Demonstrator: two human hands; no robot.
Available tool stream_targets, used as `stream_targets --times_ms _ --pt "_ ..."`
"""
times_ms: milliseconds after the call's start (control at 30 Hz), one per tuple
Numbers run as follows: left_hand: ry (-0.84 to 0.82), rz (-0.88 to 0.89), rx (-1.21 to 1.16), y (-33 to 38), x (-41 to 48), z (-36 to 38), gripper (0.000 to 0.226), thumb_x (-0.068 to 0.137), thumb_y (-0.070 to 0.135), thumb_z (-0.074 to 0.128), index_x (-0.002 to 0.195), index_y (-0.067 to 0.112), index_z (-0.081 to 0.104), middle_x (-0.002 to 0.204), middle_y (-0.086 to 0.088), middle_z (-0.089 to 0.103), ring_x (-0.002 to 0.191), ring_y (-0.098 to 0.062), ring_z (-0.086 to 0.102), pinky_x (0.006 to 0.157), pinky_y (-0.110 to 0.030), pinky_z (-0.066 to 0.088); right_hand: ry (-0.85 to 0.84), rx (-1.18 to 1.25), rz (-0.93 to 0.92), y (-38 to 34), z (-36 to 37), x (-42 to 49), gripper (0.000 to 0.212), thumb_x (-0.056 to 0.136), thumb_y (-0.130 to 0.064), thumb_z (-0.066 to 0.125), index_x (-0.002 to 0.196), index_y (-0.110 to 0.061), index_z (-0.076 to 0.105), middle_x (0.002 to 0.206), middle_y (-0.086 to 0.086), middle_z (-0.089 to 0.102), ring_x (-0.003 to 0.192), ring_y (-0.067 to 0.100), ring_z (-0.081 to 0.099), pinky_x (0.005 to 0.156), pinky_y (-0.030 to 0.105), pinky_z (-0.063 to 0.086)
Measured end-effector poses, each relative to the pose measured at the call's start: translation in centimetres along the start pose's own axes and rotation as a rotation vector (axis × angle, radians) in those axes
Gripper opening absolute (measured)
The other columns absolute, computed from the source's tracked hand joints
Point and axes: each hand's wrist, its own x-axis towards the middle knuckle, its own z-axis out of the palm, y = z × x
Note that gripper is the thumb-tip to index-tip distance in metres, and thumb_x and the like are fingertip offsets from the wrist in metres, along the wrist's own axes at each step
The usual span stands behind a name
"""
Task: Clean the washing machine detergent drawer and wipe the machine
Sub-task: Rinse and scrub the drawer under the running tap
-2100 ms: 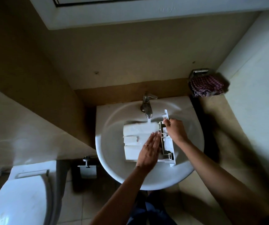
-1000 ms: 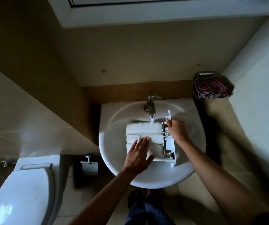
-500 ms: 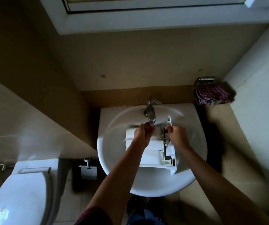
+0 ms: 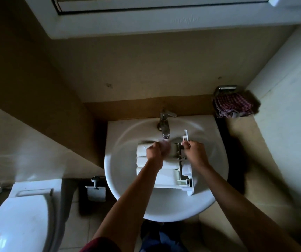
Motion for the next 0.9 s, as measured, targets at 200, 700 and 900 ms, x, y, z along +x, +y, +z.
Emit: stream_targets --times_ms 200,700,900 --pt "-0.187 0.645 1.011 -3.9 -5.0 -1.7 0.025 0.096 0.018 0.047 0.105 0.011 0.069 0.096 -0.005 0.069 0.082 -0.013 0.063 0.073 -0.016 0.047 -0.042 0.031 0.008 -0.1 0.0 0.0 0.039 0.098 -0.03 0.043 0.091 -0.005 0.071 0.088 0.019 0.07 0.083 0.031 0.067 0.071 0.03 0.048" --pt "-0.422 1.234 1.752 -7.1 -4.3 -10.3 0.065 0.093 0.027 0.04 0.152 0.012 0.017 0.159 -0.004 0.017 0.147 -0.019 0.013 0.12 -0.035 0.013 -0.03 -0.011 -0.059 -0.8 -1.0 -0.5 0.038 0.099 -0.023 0.047 0.087 0.006 0.068 0.089 0.028 0.067 0.083 0.036 0.064 0.063 0.027 0.034" --pt "-0.455 1.224 1.788 -5.0 -4.0 -15.7 0.071 0.091 0.035 0.043 0.151 0.008 0.018 0.156 -0.007 0.021 0.145 -0.022 0.018 0.117 -0.034 0.022 -0.026 -0.001 -0.038 -0.8 -1.0 -0.6 0.04 0.1 -0.023 0.045 0.083 0.006 0.067 0.082 0.025 0.068 0.063 0.023 0.053 0.058 0.021 0.029"
